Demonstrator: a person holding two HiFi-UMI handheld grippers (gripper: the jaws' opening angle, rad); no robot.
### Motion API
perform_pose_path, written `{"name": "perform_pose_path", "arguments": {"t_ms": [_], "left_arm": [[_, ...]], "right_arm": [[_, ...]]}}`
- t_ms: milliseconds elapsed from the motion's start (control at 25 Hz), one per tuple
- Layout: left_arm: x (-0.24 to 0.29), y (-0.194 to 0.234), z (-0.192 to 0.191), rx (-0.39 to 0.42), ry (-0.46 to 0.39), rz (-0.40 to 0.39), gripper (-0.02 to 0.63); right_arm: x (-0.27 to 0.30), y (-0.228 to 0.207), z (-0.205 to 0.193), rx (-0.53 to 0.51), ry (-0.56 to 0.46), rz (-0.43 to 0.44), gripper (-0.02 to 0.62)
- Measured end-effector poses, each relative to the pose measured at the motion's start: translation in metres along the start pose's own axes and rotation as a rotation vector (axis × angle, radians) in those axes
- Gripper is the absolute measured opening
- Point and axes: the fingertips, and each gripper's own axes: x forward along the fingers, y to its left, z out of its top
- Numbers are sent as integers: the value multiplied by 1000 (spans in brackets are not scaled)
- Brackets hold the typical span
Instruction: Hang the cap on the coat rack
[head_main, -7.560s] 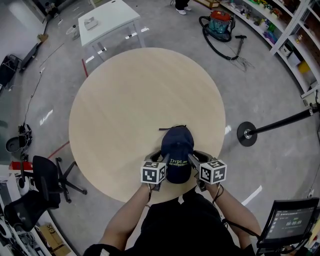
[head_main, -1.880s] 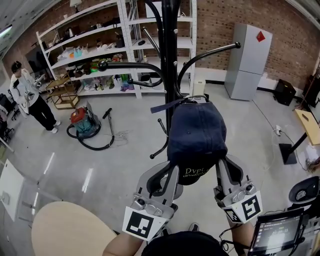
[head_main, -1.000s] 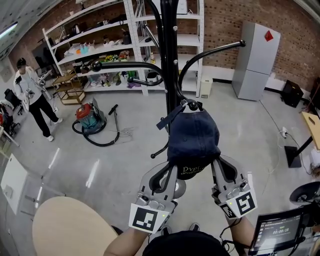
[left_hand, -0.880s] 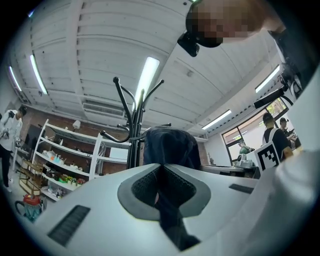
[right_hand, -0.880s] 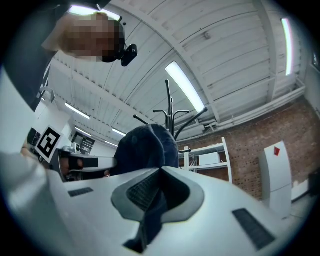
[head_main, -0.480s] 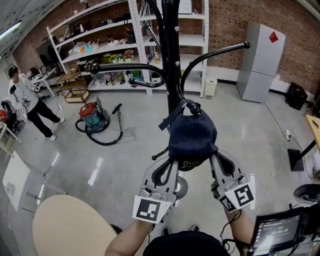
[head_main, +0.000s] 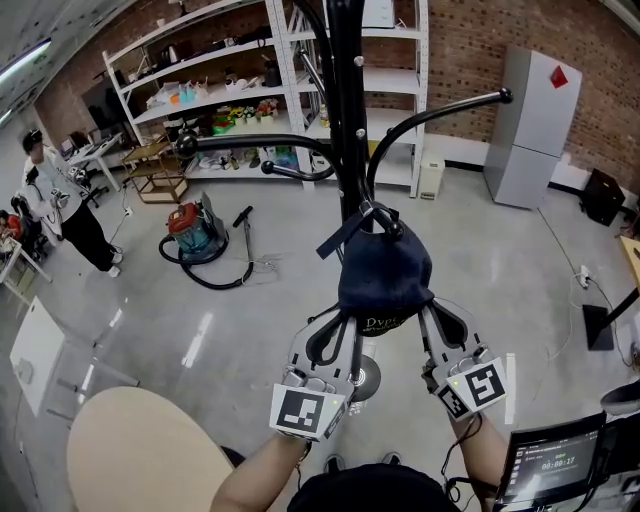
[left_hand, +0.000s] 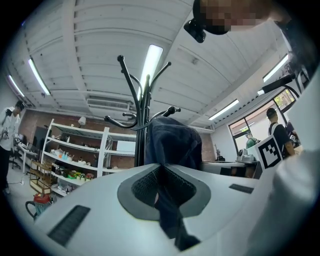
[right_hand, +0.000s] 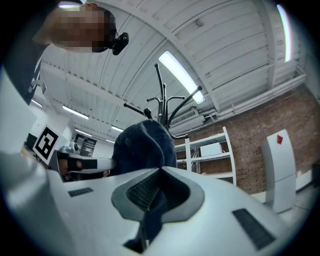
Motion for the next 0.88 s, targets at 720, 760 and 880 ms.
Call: {"name": "perform_pose_path", "arguments": {"t_ms": [720, 760, 880], "left_arm": [[-17, 7, -18, -114, 48, 46, 20], [-15, 9, -19, -123, 48, 51, 20], [-17, 13, -21, -137, 50, 63, 20]], "right_arm": [[-15, -6, -1, 34, 4, -31, 28], [-13, -10, -3, 45, 3, -38, 34], [-17, -20, -7, 87, 0, -64, 37]]}}
